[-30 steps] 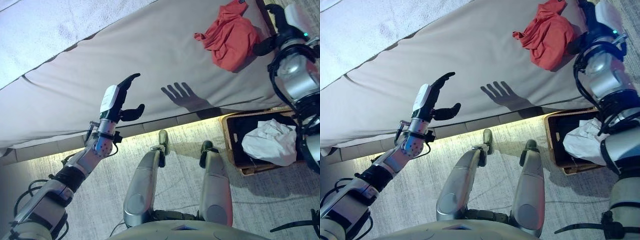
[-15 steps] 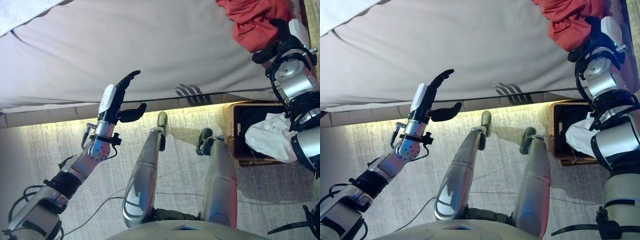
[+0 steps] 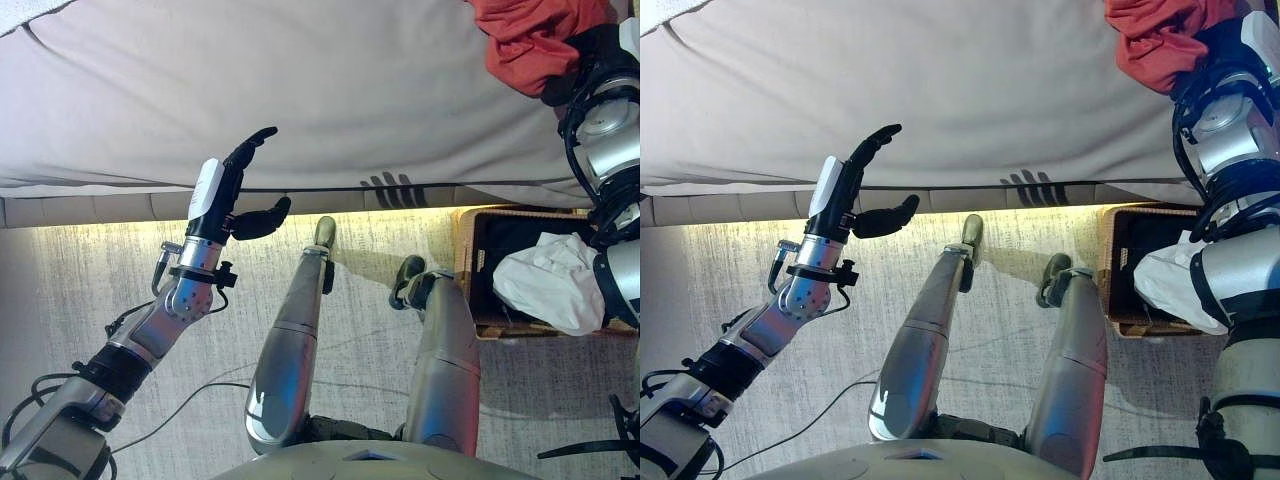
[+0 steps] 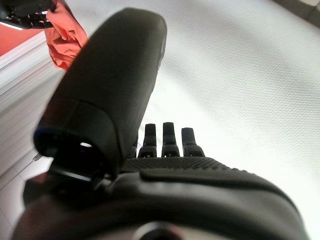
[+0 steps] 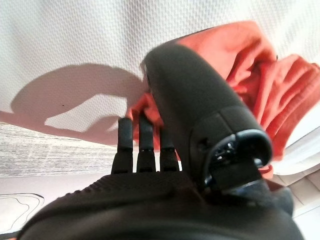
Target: Pick up the clothes from the bed and place them into the basket
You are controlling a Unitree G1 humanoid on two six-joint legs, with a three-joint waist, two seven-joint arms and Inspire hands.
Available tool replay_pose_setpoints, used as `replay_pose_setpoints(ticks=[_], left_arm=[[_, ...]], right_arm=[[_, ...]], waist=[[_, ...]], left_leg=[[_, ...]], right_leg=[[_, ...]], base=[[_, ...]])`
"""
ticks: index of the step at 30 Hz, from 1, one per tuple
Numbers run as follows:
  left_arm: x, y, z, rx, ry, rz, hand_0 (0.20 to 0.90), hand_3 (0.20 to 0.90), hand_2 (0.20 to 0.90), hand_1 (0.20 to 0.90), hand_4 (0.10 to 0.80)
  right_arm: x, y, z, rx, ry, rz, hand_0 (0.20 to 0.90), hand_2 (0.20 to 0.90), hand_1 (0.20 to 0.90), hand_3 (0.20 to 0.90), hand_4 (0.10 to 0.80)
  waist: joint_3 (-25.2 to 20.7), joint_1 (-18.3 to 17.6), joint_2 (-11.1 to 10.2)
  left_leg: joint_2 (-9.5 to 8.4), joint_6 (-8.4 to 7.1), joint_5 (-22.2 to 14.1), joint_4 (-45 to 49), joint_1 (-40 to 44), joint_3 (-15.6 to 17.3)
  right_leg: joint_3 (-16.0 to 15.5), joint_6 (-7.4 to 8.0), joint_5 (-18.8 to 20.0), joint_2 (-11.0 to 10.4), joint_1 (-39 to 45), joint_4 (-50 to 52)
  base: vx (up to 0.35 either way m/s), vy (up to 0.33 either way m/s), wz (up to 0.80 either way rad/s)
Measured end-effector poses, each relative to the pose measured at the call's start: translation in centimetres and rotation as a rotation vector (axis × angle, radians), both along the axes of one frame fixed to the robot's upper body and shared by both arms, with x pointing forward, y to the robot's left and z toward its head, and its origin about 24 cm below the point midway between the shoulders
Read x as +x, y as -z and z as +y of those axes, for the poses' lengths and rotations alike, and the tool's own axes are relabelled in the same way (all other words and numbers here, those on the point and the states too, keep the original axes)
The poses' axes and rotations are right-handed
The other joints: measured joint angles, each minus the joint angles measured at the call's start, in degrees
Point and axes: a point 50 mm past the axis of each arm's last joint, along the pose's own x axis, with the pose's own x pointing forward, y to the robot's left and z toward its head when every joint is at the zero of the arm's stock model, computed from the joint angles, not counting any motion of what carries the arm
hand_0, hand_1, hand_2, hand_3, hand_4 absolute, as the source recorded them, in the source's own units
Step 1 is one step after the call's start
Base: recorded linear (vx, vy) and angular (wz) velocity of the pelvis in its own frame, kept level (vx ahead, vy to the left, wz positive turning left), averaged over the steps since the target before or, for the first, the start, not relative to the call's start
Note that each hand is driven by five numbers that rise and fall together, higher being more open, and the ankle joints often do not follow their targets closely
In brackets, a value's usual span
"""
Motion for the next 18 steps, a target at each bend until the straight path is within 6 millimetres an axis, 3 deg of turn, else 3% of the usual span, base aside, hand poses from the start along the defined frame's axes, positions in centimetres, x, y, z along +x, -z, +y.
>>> replay_pose_setpoints(ticks=[9,13,18], left_arm=[[-0.3,0.5,0.2,0.002,-0.005,0.020,0.900,0.900,0.900,0.900,0.800],[-0.3,0.8,0.3,0.012,-0.015,0.042,0.900,0.900,0.900,0.900,0.800],[0.0,0.9,0.6,0.032,-0.033,0.070,0.900,0.900,0.900,0.900,0.800]], right_arm=[[0.0,1.9,-0.3,0.034,-0.017,0.056,0.300,0.300,0.300,0.200,0.100],[-0.1,2.9,-0.6,0.046,-0.023,0.096,0.300,0.300,0.300,0.200,0.100],[-1.1,1.8,-2.3,0.086,-0.003,0.053,0.300,0.300,0.300,0.200,0.100]], waist=[[0.19,-0.38,-0.31],[0.50,-0.94,-0.92],[0.24,-1.30,-2.06]], left_leg=[[0.13,0.73,-0.57,-1.10,7.21,0.34],[1.19,1.52,-0.52,-5.83,16.44,2.13],[1.69,2.38,0.27,-16.47,27.56,5.00]], right_leg=[[-0.02,-0.23,0.21,0.15,7.70,-2.80],[0.20,1.03,1.52,0.44,16.75,-8.37],[1.01,1.53,2.33,0.61,25.90,-17.74]], base=[[-0.007,0.043,-0.03],[0.056,0.068,-0.15],[0.125,0.062,-0.21]])
